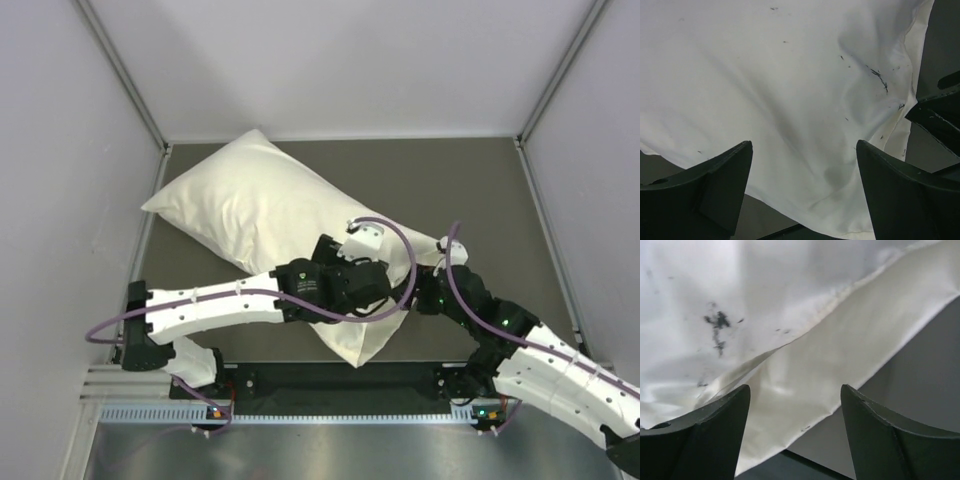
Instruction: Put the pillow into the pillowcase
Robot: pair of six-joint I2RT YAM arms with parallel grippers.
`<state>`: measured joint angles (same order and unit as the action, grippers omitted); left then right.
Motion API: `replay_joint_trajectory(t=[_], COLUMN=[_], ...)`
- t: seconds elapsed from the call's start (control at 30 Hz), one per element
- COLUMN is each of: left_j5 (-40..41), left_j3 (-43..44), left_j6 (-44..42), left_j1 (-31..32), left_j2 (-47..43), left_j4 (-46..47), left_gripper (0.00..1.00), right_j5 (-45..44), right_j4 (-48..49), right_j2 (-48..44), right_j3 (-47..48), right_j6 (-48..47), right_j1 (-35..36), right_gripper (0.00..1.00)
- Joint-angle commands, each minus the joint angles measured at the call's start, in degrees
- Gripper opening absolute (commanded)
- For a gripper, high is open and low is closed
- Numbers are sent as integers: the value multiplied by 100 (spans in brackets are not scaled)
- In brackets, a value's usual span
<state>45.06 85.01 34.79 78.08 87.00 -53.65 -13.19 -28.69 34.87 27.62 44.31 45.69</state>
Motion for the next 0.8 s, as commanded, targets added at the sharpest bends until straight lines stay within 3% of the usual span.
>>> replay_joint_trajectory(t=[0.0,0.1,0.13,0.27,0.37,0.43,0.47,0.5,0.53,0.63,0.77], left_j5=[319,-57,-250,-866,-1191,-1988,-2340,-3083,-3369,-3960,-4330], left_j3=[-274,-834,-1037,-1689,-1777,-1935,-2127,-2216,-2295,-2568,-2806], left_j6=[702,776,680,284,-67,-305,-410,-542,-586,-570,-377], left_j1=[-152,-837,-1343,-2541,-3490,-4322,-4641,-4975,-5596,-6514,-7376], left_j2=[-813,-1752,-2026,-3170,-3181,-3119,-3049,-3005,-2996,-3057,-3146], left_j4=[-284,-165,158,355,276,494,765,864,978,1286,1541], left_gripper=[90,90,90,95,98,99,98,98,98,99,99], right_j5=[919,2052,2188,1865,1137,268,-75,-705,-1059,-2334,-3355], right_j4=[634,1082,1119,681,295,127,-65,-171,-320,-892,-1682], right_j2=[-217,-419,-533,-622,-333,69,246,457,920,2088,3655], right_j3=[7,-116,-125,270,779,1261,1446,1648,2094,2991,3794], right_j6=[-527,-617,-600,-766,-1047,-1223,-1276,-1398,-1451,-1724,-1970], right_j1=[-69,-17,105,931,2037,2687,3343,3663,4301,5349,5644], right_gripper=[72,74,75,83,84,85,84,84,84,87,91])
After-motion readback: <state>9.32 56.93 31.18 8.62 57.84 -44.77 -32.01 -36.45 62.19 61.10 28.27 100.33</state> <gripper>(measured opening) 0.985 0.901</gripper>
